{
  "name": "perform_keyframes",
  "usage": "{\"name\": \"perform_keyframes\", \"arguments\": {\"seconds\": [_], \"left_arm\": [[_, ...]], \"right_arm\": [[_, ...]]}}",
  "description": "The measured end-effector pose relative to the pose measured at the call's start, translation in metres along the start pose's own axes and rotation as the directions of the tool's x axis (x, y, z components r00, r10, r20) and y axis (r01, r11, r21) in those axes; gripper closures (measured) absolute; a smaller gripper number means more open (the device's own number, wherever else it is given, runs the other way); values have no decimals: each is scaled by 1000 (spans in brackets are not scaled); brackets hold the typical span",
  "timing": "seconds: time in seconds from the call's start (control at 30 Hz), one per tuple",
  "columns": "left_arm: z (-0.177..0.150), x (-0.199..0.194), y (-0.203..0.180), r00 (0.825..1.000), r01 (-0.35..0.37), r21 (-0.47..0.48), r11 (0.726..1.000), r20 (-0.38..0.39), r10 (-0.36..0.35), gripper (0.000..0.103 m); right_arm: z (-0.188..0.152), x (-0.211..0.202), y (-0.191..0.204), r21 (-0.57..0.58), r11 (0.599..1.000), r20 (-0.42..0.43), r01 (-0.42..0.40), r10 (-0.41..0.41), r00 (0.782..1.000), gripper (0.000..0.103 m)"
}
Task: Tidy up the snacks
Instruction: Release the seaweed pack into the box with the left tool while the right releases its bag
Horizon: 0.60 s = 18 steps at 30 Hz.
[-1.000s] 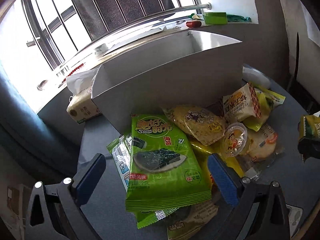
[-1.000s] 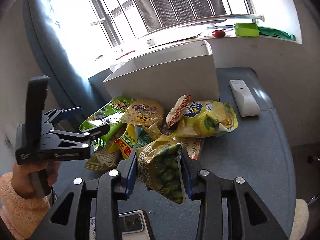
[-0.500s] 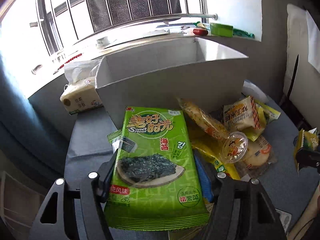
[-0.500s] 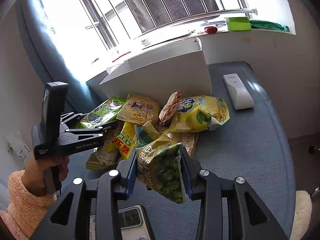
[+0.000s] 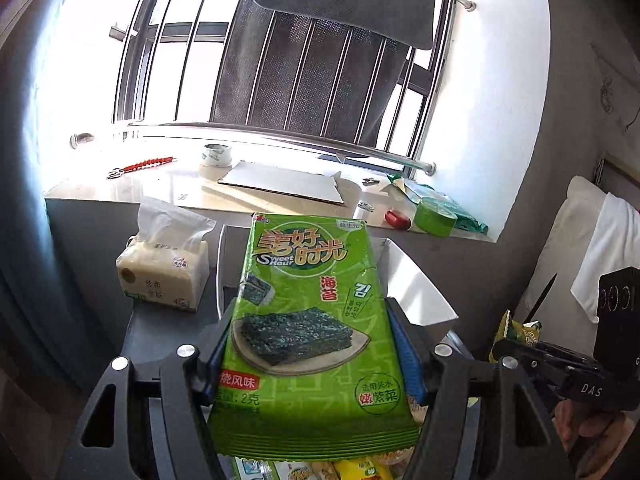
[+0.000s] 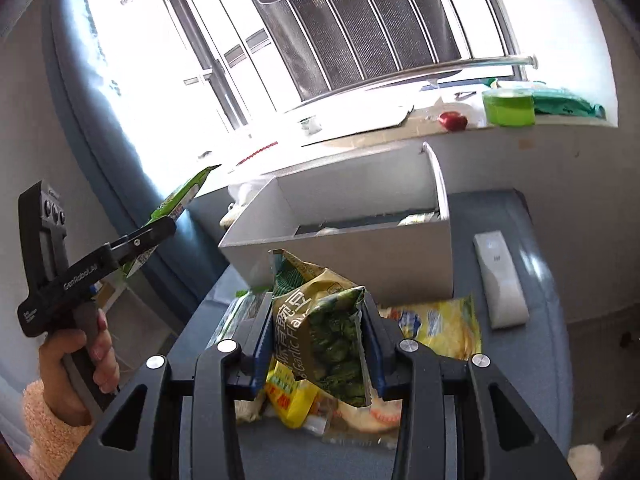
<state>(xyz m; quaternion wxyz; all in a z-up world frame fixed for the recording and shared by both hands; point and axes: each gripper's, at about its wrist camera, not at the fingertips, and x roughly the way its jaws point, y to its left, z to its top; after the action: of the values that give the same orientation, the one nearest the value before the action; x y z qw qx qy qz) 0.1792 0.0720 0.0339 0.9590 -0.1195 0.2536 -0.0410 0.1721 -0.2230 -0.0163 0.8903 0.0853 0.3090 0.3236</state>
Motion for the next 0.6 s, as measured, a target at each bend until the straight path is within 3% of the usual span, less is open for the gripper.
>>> {"name": "perform_keyframes", "arguments": {"seconds": [0.1, 0.33, 0.4, 0.43, 0.47, 0.5, 0.6], "left_arm": [[22, 35, 2, 999, -27, 0, 1000, -40, 27, 31], [39, 107, 11, 984, -95, 1, 995, -155, 94, 26], [39, 118, 19, 976, -133, -12, 991, -175, 128, 0], [38, 119, 24, 976, -129, -27, 991, -177, 123, 0], [36, 119, 29, 975, -125, -46, 991, -190, 114, 0], [34, 117, 34, 973, -120, -65, 991, -207, 104, 0], [29, 102, 40, 977, -121, -70, 990, -184, 106, 0]], "right_arm": [[44, 16, -2, 13, 1000, 15, -20, 20, 1000, 60], [107, 93, -33, 44, 996, -87, 84, -80, 993, 59], [112, 112, -41, 43, 994, -128, 102, -96, 987, 55], [113, 119, -43, 38, 994, -141, 106, -100, 985, 47], [114, 123, -45, 35, 994, -148, 105, -99, 984, 15], [113, 121, -47, 44, 994, -132, 102, -96, 987, 0], [111, 107, -49, 76, 994, -70, 85, -80, 994, 0]]}}
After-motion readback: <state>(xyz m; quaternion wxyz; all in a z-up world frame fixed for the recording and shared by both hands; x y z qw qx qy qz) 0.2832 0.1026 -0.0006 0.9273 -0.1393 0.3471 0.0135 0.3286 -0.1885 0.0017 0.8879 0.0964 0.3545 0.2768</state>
